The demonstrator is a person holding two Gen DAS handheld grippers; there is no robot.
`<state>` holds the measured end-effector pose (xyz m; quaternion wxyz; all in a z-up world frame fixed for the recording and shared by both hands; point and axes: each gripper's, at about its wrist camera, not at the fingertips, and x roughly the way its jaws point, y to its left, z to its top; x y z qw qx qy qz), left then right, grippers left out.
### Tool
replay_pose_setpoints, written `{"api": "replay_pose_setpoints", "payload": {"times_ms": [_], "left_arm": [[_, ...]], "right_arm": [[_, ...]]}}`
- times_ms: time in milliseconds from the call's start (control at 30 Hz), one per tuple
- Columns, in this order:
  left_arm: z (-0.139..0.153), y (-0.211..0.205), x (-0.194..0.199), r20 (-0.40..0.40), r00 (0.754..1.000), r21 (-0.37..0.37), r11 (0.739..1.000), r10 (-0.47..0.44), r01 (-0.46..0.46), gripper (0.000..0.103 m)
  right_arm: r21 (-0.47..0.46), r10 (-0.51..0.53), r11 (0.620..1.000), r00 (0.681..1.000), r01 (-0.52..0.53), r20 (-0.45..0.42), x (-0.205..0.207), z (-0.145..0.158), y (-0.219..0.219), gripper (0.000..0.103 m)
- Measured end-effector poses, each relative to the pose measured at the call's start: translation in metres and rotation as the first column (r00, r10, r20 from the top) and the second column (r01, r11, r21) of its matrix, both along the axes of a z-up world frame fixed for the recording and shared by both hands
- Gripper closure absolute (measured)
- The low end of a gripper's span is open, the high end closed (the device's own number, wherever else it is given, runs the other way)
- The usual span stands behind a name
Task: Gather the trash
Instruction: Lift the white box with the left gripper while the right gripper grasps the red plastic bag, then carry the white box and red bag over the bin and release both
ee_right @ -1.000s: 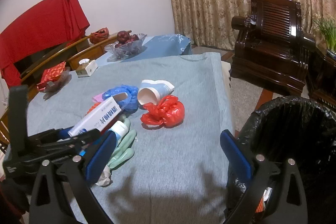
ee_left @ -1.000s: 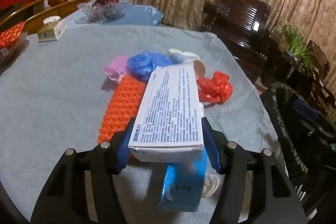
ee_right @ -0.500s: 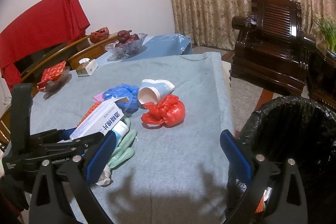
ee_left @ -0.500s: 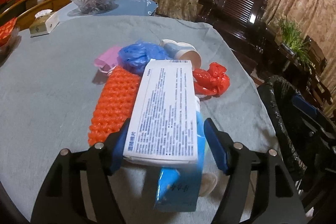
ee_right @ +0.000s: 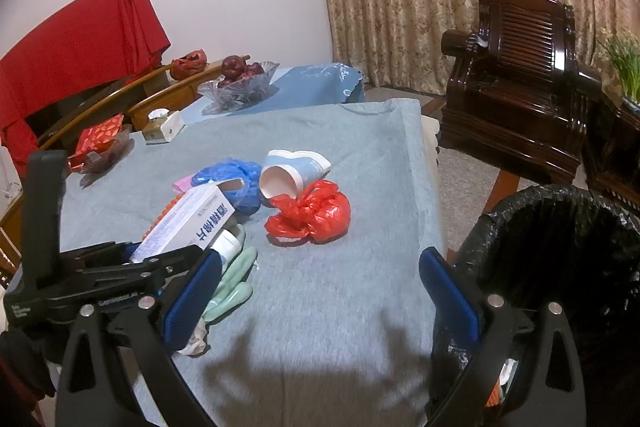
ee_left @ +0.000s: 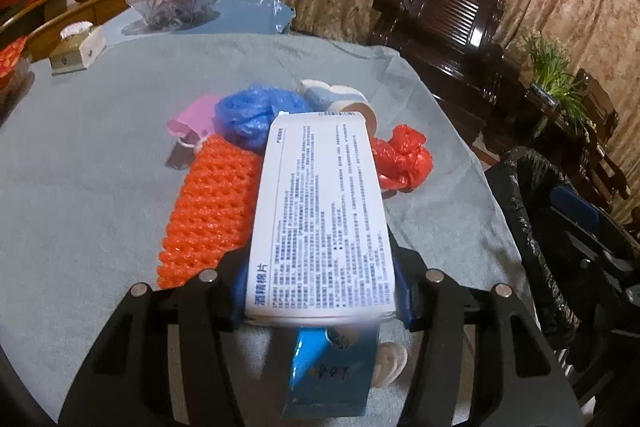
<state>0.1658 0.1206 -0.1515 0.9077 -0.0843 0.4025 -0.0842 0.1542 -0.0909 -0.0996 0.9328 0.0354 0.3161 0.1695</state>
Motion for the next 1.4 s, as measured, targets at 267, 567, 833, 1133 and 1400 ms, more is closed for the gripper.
{"api": "replay_pose_setpoints", "payload": {"times_ms": [267, 567, 833, 1133, 1400], "left_arm": [[0.025, 0.021, -0.02, 0.077, 0.995, -0.006, 0.998, 0.061, -0.061, 0.05], [0.034, 0.053, -0.022, 0.114, 0.982, 0.055, 0.986, 0.149, -0.156, 0.05], [0.025, 0.052, 0.009, 0.121, 0.977, 0.078, 0.98, 0.175, -0.185, 0.05], [0.017, 0.047, 0.032, 0.107, 0.977, 0.097, 0.976, 0.184, -0.194, 0.05], [0.02, 0.038, 0.03, 0.116, 0.978, 0.112, 0.976, 0.172, -0.186, 0.05]], "right_arm": [[-0.006, 0.019, 1.0, 1.0, -0.019, 0.015, 0.007, 0.007, 0.007, 0.006], [-0.028, 0.032, 0.999, 0.999, -0.031, 0.015, 0.037, 0.001, 0.033, 0.007], [-0.07, 0.014, 0.997, 0.999, -0.016, -0.035, 0.081, -0.021, 0.045, 0.009], [-0.076, 0.034, 0.996, 0.99, -0.045, -0.139, 0.109, -0.048, 0.051, 0.032], [-0.043, 0.074, 0.996, 0.984, -0.082, -0.163, 0.104, -0.051, 0.046, 0.059]]}}
